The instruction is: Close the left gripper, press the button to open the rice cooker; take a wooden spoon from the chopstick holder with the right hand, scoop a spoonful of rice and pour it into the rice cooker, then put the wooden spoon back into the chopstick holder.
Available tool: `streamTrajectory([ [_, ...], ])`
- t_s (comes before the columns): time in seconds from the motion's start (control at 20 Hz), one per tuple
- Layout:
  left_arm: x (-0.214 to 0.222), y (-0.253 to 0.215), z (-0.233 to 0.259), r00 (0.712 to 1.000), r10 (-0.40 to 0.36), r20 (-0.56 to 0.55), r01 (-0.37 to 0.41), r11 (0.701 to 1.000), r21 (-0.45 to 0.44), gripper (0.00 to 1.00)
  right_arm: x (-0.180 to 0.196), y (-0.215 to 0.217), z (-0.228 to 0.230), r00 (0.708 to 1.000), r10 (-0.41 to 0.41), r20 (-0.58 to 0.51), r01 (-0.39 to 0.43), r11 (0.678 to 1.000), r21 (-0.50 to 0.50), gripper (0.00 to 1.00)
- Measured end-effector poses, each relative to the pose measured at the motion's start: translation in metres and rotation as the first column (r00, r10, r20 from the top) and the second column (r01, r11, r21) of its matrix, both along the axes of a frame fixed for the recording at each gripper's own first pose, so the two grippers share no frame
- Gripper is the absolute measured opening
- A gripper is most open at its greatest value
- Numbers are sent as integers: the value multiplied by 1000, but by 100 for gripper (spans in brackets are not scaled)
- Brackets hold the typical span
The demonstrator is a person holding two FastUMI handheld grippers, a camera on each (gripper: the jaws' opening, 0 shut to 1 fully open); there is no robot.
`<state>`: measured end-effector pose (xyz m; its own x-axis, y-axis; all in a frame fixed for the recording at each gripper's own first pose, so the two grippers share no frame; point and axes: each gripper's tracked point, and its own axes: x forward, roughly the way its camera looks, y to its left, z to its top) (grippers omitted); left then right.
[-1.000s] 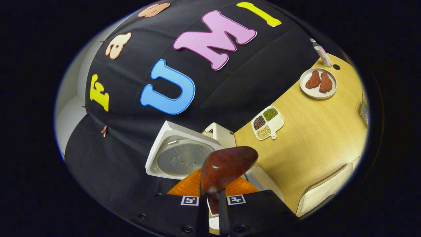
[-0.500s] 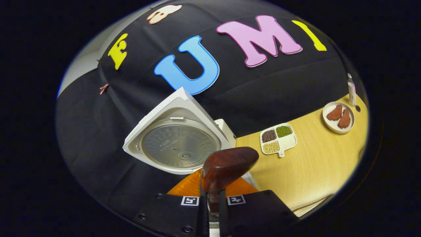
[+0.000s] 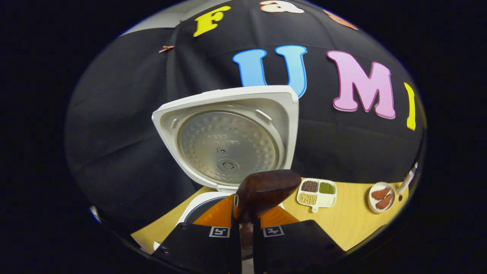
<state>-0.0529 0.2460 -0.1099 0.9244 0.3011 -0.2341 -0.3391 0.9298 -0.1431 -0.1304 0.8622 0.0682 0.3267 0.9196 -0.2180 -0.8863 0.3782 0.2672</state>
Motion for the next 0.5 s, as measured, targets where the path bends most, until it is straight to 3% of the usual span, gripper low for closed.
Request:
streamTrajectory([
  [0.25,5,2,12,999,21,44,-20,1000,-23,95,-17,16,3,964,74,257,-65,997,-43,16],
  [0.5,4,5,10,999,21,40,-21,1000,-12,96,-30,24,-1,922,120,369,-93,992,-88,16],
])
